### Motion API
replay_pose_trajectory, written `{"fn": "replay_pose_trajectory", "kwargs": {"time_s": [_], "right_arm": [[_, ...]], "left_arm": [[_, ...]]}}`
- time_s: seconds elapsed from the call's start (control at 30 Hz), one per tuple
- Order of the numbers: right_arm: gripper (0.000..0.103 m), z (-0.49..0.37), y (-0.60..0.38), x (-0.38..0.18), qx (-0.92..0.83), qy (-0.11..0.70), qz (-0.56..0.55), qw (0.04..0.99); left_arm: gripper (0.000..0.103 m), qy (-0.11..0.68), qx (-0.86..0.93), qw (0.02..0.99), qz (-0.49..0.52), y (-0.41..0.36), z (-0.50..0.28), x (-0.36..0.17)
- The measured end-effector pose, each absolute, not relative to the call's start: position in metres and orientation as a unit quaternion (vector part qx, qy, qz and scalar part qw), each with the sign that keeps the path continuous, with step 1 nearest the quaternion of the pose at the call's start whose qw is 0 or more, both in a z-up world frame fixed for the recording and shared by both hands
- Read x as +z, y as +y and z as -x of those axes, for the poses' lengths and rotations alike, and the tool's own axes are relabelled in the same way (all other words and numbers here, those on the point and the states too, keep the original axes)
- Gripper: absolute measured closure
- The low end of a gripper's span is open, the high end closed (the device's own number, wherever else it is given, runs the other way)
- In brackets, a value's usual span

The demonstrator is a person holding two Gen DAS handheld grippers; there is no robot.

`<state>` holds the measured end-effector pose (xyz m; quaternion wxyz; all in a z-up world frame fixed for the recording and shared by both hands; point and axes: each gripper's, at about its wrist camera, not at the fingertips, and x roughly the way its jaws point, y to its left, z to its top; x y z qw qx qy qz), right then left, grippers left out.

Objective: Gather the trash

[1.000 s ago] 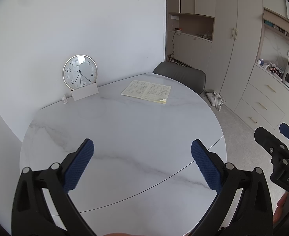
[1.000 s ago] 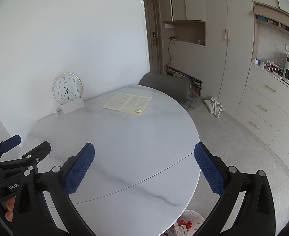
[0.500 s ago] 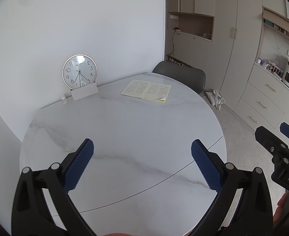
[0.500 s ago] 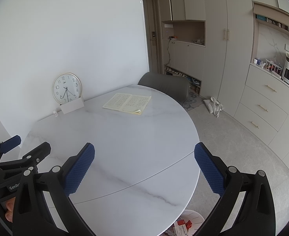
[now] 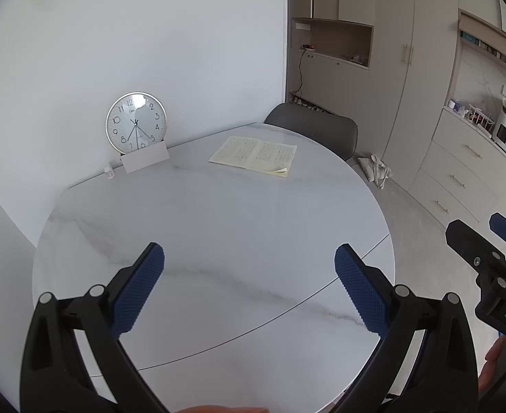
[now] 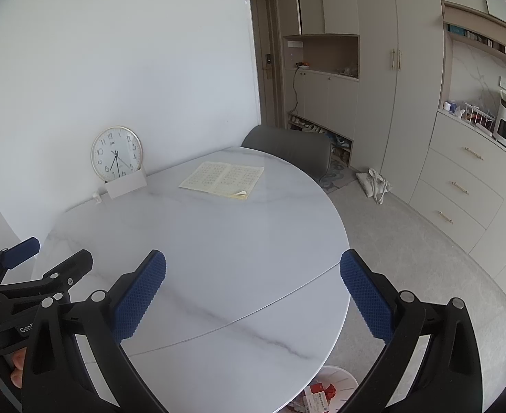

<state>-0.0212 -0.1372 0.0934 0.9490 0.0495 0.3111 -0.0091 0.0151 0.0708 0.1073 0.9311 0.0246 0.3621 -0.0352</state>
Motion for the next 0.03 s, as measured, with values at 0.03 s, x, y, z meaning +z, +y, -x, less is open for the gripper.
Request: {"fn": "replay_pose_trajectory", "kwargs": {"time_s": [0.03], "right_arm": [[0.002, 0.0212, -0.1376, 0.0938, -0.009, 0.311, -0.050, 0.949]], "left_arm": [[0.008, 0.362, -0.036, 0.931, -0.025, 0.0706, -0.0150, 0.1075]]}}
